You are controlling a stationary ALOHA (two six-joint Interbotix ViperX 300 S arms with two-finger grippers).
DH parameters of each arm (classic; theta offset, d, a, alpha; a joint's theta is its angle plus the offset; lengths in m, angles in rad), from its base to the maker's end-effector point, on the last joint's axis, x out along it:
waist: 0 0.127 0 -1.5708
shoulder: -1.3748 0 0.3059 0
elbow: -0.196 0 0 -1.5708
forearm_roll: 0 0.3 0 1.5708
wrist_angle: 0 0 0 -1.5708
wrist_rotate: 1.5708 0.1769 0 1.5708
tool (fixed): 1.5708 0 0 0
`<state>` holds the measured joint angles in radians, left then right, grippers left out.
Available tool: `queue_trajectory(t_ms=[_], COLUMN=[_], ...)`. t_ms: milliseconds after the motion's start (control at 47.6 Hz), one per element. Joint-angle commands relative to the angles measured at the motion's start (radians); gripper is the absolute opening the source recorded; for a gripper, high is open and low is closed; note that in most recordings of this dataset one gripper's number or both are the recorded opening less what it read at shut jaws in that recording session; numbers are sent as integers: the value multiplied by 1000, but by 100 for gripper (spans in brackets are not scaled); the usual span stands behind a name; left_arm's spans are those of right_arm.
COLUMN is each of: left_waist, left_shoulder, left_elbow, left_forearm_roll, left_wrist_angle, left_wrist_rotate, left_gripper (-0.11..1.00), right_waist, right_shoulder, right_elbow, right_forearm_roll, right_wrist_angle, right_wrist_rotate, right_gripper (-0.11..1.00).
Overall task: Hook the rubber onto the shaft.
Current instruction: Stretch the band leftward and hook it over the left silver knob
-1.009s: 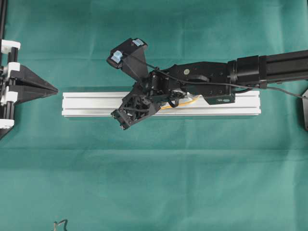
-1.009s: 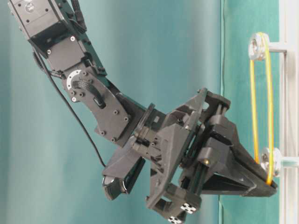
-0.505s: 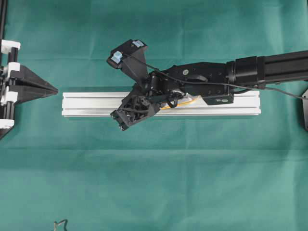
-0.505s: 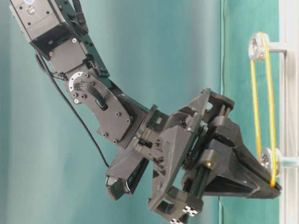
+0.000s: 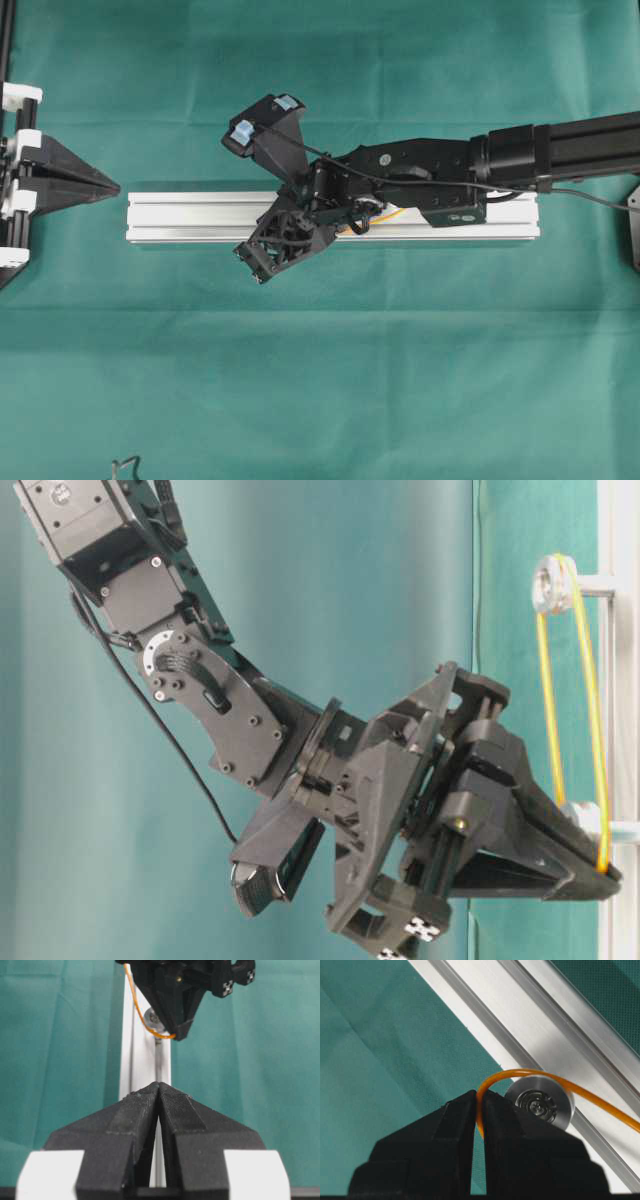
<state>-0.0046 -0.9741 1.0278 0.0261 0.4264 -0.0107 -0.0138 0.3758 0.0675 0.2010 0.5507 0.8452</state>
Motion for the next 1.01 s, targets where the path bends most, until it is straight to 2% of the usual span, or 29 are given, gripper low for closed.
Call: queue_trajectory(t_ms=[0, 799, 988], left_waist=[-2, -2, -2], left_shoulder=[9, 8, 9], left_elbow=[-25, -18, -17], left_forearm_roll=[3, 3, 3], left_wrist_angle=[-5, 0, 0], left_wrist_rotate=[2, 3, 3], left_gripper=[0, 0, 0], right_waist=[9, 12, 14], right_shoulder=[-29, -146, -166], right_elbow=[-18, 121, 149], right_forearm_roll=[-8, -12, -26], right_wrist_angle=[8, 12, 12], right_wrist_rotate=[-2, 3, 0], right_gripper=[7, 7, 7])
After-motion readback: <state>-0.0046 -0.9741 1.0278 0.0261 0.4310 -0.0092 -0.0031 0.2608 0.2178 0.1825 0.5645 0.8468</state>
